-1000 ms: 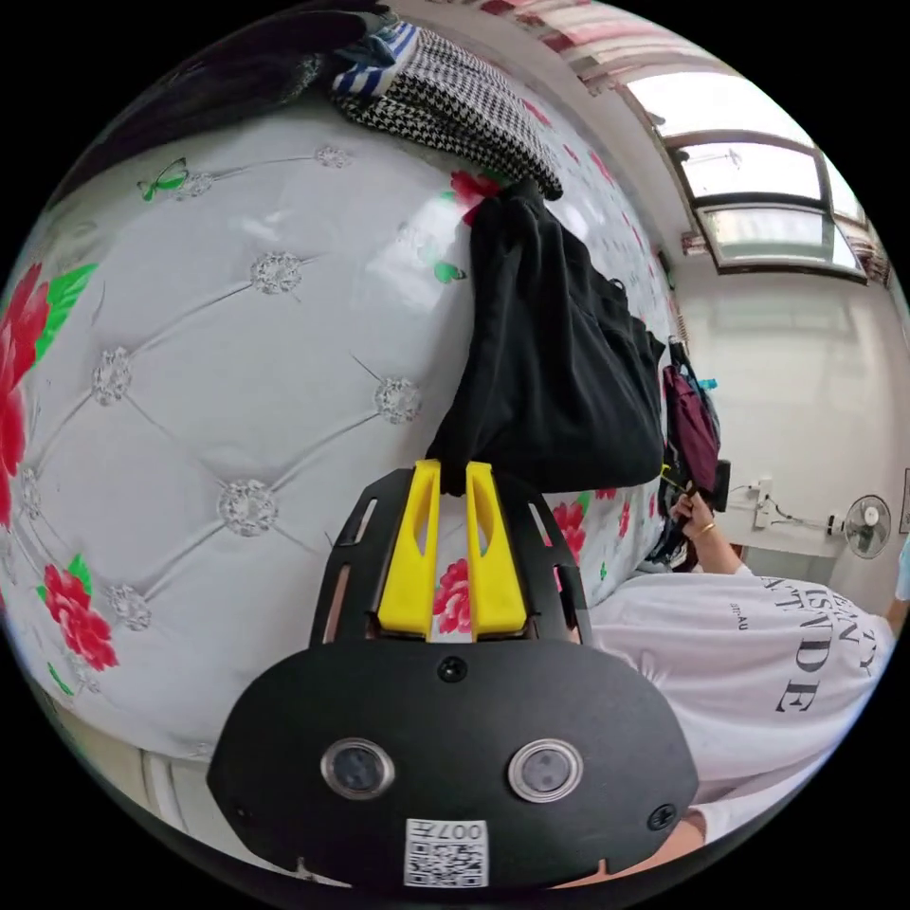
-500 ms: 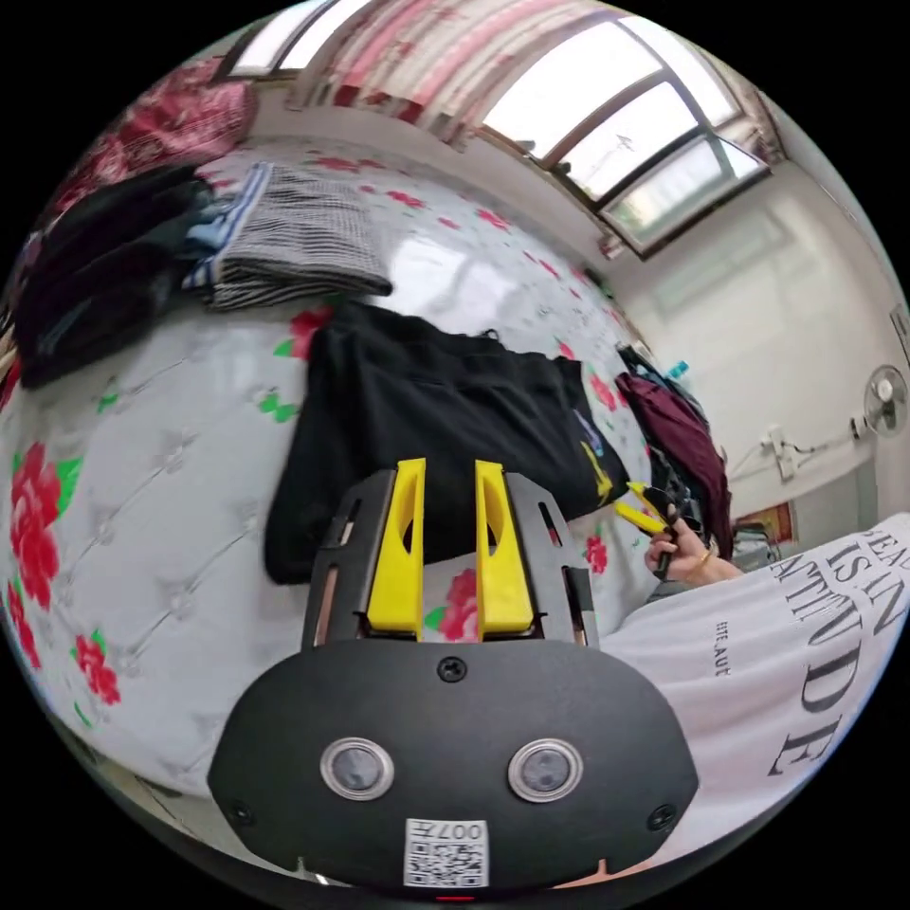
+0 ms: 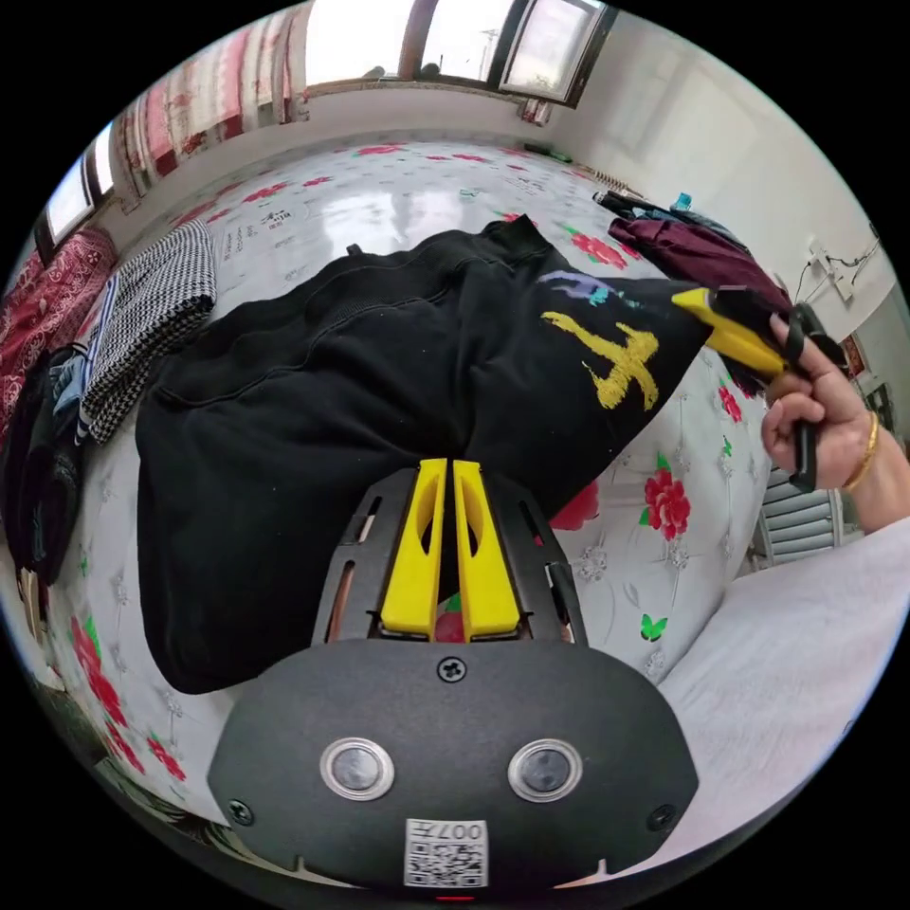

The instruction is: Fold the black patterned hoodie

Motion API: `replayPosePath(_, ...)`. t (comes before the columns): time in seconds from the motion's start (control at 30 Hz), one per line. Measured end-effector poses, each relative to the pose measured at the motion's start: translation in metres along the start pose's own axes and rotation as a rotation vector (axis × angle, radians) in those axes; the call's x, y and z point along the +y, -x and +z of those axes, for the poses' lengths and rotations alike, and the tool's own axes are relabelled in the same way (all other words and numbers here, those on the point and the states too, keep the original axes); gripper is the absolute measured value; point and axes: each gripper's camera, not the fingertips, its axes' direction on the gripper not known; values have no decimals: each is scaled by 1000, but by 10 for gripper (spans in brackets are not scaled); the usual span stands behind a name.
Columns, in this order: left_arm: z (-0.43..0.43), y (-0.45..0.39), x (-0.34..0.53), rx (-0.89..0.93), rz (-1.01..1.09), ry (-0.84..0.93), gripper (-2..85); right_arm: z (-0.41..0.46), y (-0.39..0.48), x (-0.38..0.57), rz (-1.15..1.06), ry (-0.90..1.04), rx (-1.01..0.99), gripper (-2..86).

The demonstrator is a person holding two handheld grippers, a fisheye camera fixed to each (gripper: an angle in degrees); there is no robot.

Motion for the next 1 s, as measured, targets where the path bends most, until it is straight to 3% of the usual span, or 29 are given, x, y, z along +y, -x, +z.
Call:
replayPosePath(0.13, -16, 32, 5, 75, -80, -45, -8, 65, 123, 2, -393, 153, 74, 4)
replayPosePath(0.2, -27, 48, 6, 93, -120, -71, -8, 138, 222, 35, -805, 347, 161, 4)
replayPosePath(0.3, -49, 86, 18, 179, -259, -136, -8, 237, 295, 112, -1252, 604, 244, 8)
replayPosePath(0.37, -72, 126, 45, 313, -407, -158, -6, 285, 308, 150, -1373, 742, 242, 12)
replayPosePath(0.47, -112, 168, 120, 480, -551, -204, 5, 351, 306, 191, -1388, 930, 200, 25)
replayPosePath(0.57, -138, 203, 193, 384, -661, -106, 26, 421, 272, 221, -1272, 1073, 264, 39)
replayPosePath(0.67, -171, 250, 239, 388, -838, -158, 46, 468, 244, 246, -1187, 1176, 287, 51)
replayPosePath(0.83, -207, 306, 255, 571, -993, -376, 85, 447, 281, 223, -1197, 1067, 78, 48)
replayPosePath(0.9, -213, 316, 256, 614, -1014, -403, 93, 418, 289, 187, -1176, 879, 2, 40)
replayPosePath(0.97, -221, 326, 254, 635, -1005, -391, 104, 416, 273, 172, -1157, 809, 71, 33)
replayPosePath(1.0, -223, 328, 254, 641, -1002, -388, 109, 430, 250, 177, -1193, 879, 163, 27)
